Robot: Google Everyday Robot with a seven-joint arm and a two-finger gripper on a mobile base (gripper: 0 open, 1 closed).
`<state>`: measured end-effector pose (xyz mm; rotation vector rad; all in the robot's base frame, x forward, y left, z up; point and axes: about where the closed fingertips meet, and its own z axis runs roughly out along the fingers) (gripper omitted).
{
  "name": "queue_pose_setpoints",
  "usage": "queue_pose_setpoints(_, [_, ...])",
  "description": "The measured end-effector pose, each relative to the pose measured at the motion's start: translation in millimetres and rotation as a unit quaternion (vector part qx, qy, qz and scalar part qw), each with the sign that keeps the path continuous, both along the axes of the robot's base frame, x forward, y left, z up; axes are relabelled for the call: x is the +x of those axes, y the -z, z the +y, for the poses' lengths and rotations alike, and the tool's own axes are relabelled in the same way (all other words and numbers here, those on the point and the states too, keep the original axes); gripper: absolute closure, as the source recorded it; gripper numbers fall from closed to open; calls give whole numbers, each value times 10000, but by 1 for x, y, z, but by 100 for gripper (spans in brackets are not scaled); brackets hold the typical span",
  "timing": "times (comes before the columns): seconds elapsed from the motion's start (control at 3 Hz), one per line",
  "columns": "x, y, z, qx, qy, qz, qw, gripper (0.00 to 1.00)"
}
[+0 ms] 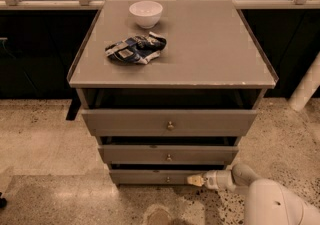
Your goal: Close bottom drawer
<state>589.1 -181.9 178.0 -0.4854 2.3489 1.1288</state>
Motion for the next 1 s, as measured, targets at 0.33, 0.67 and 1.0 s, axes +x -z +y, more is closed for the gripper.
queue_pose_setpoints(0.33, [-45, 14, -20, 143, -116, 390, 9991, 100])
queue_pose_setpoints(0.67, [-90, -7, -53, 356, 22, 322, 9988, 100])
queue_pose_setpoints(1.0, [-149, -2, -66, 594, 283, 618, 9959, 86])
